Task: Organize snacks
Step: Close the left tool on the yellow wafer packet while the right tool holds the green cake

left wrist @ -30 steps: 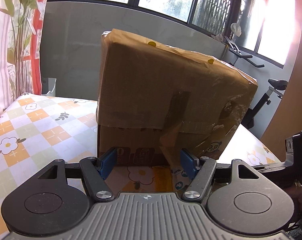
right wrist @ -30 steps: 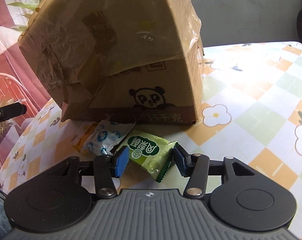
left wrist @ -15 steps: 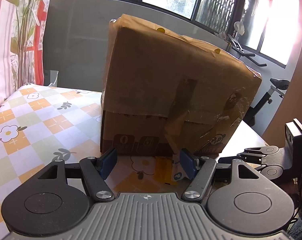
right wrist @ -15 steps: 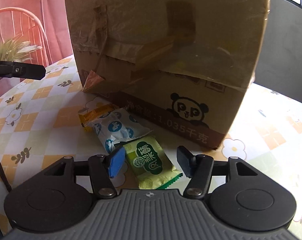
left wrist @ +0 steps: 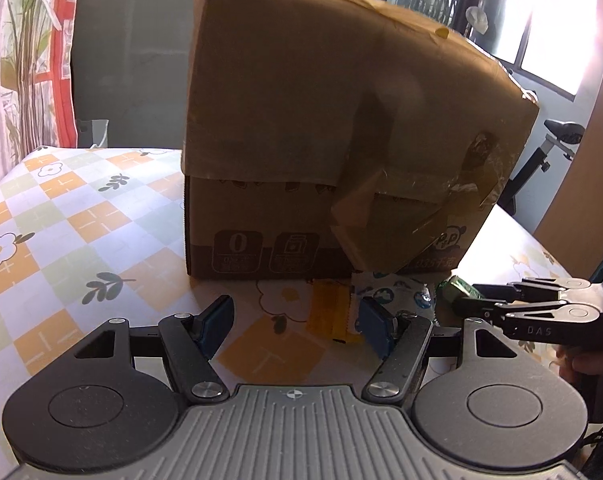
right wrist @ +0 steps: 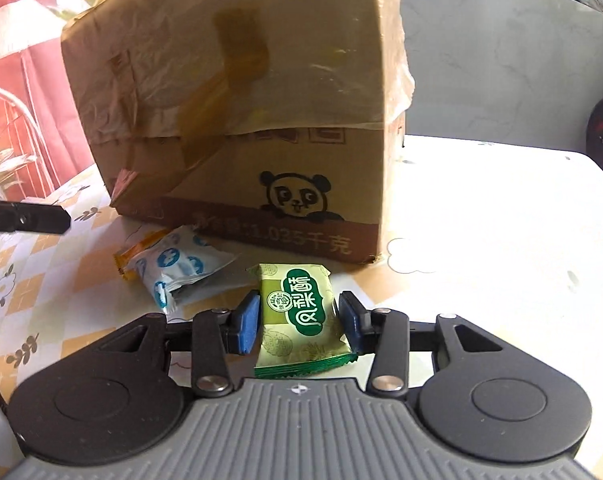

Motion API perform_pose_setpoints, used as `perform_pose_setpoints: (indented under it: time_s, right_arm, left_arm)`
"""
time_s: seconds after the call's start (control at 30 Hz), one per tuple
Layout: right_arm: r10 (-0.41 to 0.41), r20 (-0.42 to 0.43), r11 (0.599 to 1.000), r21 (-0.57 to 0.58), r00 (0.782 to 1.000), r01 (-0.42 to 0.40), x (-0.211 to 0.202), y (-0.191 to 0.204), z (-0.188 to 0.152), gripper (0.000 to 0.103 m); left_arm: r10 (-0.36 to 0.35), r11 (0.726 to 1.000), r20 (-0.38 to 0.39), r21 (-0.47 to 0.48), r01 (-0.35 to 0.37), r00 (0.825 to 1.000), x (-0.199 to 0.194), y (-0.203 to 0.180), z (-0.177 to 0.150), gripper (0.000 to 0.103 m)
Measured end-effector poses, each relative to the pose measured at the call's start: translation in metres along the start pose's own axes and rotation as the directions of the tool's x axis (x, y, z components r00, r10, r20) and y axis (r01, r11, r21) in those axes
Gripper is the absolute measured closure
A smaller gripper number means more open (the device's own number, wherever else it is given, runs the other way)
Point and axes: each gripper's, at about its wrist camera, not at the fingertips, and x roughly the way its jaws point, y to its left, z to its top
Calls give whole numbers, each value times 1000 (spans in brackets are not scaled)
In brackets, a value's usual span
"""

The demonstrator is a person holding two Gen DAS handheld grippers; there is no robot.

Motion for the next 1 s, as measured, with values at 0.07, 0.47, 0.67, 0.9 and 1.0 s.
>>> perform_pose_setpoints:
  time_s: [0.07, 0.47, 0.67, 0.9, 1.0]
  right_arm:
    - [-6, 3, 1000, -9, 1000, 6, -1, -1, 1, 58]
    - [25, 8, 1000, 3, 1000, -25, -1, -5, 0, 58]
    - [28, 8, 1000, 4, 1000, -28, -2, -5, 0, 58]
    - [29, 7, 1000, 5, 1000, -29, -2, -5, 0, 58]
    - [28, 6, 1000, 5, 1000, -28, -1, -4, 0, 58]
  left_arm:
    - [-3, 1000, -6, 11, 3, 1000, 11, -3, -1, 32]
    - [41, 993, -54, 113, -34, 998, 59, -32, 0, 30]
    - [72, 985, -62, 162, -61, 995, 69, -43, -3, 28]
    - [103, 981, -47, 167, -93, 994, 68, -42, -3, 49]
    - [78, 988, -42, 140, -71, 996, 57, -33, -7, 65]
